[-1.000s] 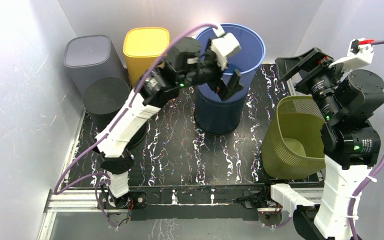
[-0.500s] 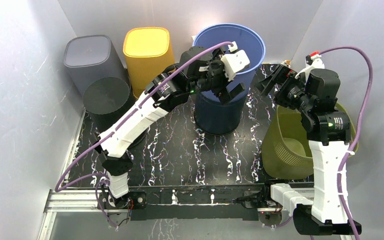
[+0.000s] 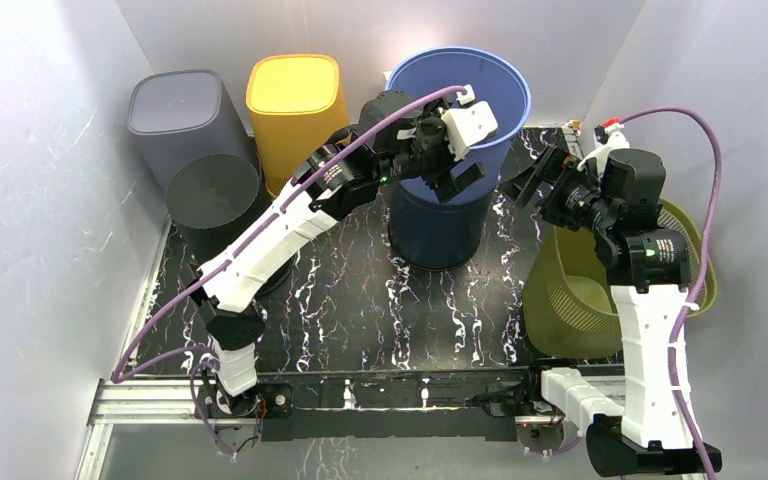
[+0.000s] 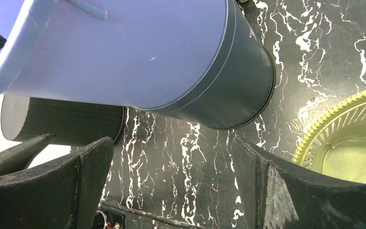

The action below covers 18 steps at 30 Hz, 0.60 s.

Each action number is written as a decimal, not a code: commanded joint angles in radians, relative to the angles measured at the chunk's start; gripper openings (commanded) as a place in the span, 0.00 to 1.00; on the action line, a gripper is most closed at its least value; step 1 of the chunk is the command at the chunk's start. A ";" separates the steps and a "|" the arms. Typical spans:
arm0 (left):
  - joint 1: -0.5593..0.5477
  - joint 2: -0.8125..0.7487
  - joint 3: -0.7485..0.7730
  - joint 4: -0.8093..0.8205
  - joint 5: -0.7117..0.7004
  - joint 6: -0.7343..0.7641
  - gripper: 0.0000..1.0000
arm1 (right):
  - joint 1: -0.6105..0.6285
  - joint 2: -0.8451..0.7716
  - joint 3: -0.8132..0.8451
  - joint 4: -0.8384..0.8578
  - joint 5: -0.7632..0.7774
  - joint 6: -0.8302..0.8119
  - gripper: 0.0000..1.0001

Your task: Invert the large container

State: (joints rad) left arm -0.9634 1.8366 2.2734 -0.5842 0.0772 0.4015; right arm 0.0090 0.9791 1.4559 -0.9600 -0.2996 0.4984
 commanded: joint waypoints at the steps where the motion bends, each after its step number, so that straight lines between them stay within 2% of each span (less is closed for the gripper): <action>1: 0.023 0.022 0.014 -0.077 0.046 -0.018 0.81 | -0.001 -0.017 -0.029 0.072 -0.051 -0.005 0.90; 6: 0.025 0.028 0.025 -0.109 0.054 -0.011 0.68 | -0.001 -0.012 -0.043 0.090 -0.068 0.003 0.82; 9: 0.026 0.045 0.064 -0.146 0.061 0.000 0.53 | -0.001 -0.007 -0.039 0.095 -0.065 0.008 0.81; 13: 0.025 0.045 0.080 -0.145 0.073 0.004 0.28 | -0.001 -0.006 -0.036 0.104 -0.065 0.018 0.80; 18: 0.025 0.015 0.051 -0.091 0.089 -0.015 0.14 | -0.001 -0.006 -0.036 0.104 -0.069 0.019 0.81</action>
State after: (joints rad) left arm -0.9379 1.8660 2.3459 -0.6273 0.1394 0.4545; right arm 0.0090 0.9775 1.4059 -0.9188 -0.3515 0.5117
